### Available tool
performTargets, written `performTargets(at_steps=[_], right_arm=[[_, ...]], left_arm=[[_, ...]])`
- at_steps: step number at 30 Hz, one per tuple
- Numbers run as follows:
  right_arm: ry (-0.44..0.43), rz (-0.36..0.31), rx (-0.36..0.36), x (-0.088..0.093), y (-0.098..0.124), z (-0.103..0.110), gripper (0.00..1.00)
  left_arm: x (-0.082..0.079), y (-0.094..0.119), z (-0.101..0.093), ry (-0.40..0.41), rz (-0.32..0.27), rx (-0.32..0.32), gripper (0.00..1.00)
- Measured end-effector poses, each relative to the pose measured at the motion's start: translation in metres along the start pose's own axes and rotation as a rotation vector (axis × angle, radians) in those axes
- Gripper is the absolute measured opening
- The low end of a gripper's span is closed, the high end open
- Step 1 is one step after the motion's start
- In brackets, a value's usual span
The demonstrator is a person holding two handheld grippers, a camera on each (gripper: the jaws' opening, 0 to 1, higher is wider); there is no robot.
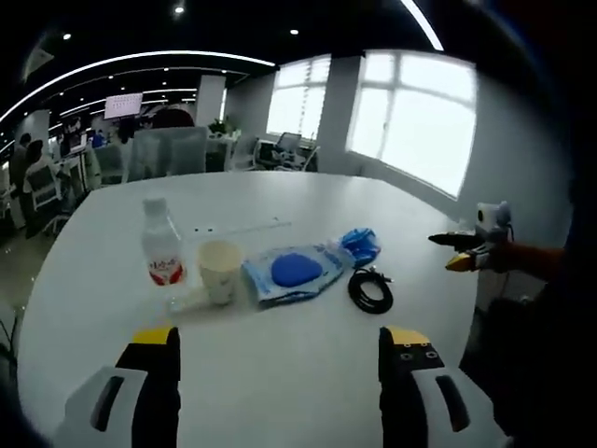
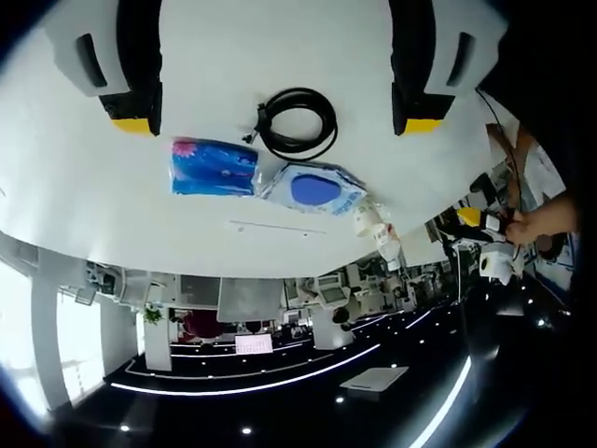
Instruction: Arrange the tabletop items into an orderly group along one side of the table until the central work area is clear of visible clutter.
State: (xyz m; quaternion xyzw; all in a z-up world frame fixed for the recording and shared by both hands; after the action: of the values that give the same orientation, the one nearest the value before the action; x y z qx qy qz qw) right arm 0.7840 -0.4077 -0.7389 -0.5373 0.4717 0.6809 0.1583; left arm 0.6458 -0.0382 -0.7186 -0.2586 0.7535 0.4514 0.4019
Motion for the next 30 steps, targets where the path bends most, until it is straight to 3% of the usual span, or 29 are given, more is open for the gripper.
performTargets(at_steps=[15,20,30], right_arm=[[0.033,0.009,0.002,0.003,0.005,0.003,1.0],[0.026,0.006,-0.002,0.002,0.005,0.004,1.0],[0.028,-0.004,-0.011,0.0,0.008,0.008,1.0]], left_arm=[[0.014,0.001,-0.016,0.022,-0.028,-0.013,0.94],[0.014,-0.002,-0.022,-0.031,0.014,0.008,0.99],[0.006,-0.001,-0.032,-0.029,0.002,0.009,1.0]])
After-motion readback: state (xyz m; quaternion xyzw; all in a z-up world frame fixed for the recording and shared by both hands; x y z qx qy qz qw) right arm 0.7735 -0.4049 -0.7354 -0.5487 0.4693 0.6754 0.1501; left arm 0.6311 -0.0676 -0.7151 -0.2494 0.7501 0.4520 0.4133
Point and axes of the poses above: the point that each gripper's makers call its tool centre point, and the gripper's own axes: y roughly backward along the fingers, z roughly to its left, x roughly out of its underside, the point moved 4 cm from there along y, roughly backward along the fingers, and after that the axes turned 14 degrees about x, right-handed, at the moved point
